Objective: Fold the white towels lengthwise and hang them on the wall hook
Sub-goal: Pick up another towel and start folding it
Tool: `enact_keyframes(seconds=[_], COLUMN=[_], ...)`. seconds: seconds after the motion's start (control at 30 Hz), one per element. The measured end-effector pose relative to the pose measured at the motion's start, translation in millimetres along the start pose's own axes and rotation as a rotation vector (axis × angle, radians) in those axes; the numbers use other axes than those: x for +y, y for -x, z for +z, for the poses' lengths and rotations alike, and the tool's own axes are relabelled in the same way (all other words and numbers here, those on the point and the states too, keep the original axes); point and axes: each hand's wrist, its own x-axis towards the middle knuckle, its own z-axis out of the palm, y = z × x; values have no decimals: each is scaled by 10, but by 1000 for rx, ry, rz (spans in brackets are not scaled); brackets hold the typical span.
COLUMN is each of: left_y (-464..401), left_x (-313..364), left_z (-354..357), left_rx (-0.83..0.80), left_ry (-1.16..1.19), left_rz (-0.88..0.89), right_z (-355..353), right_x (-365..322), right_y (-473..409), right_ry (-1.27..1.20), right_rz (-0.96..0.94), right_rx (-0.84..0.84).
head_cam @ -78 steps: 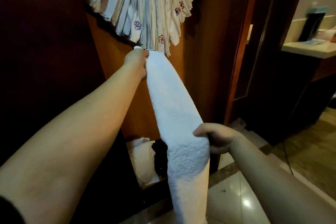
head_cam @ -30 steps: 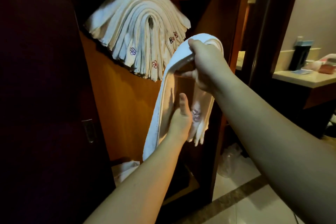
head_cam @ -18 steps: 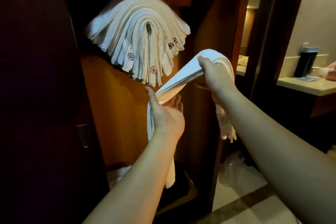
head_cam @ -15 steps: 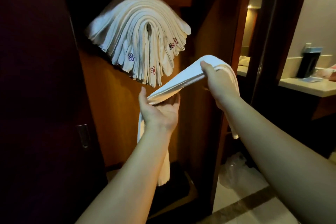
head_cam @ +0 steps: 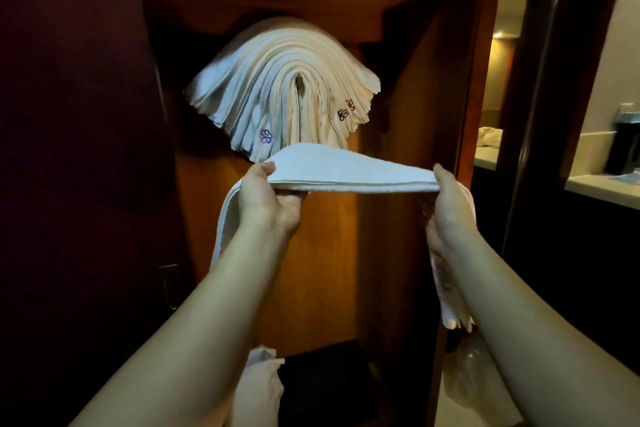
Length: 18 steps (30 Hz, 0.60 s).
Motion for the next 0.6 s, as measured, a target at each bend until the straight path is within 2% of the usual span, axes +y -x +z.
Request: enact_keyframes(seconds=[0.1, 0.17, 0.23, 0.37, 0.47, 0.6], left_y=[-163, -308, -512, -943, -1246, -1607], left_x=[107, 221, 389, 721, 907, 1091], left_z=[1, 6, 19, 89, 121, 256], left_rx=[-18, -40, -45, -58, -87, -95], left_ry=[-250, -434, -612, -852, -900, -834], left_rz=[93, 168, 248, 295, 344, 393], right_z=[98, 168, 248, 466, 521, 996], right_x=[29, -36, -123, -138, 101, -106], right_y=[-161, -196, -293, -615, -1322, -1310], right_ry=[27, 173, 334, 419, 177, 41], right_rz=[-14, -63, -179, -200, -141, -162], right_rx=[26, -2, 40, 18, 34, -19])
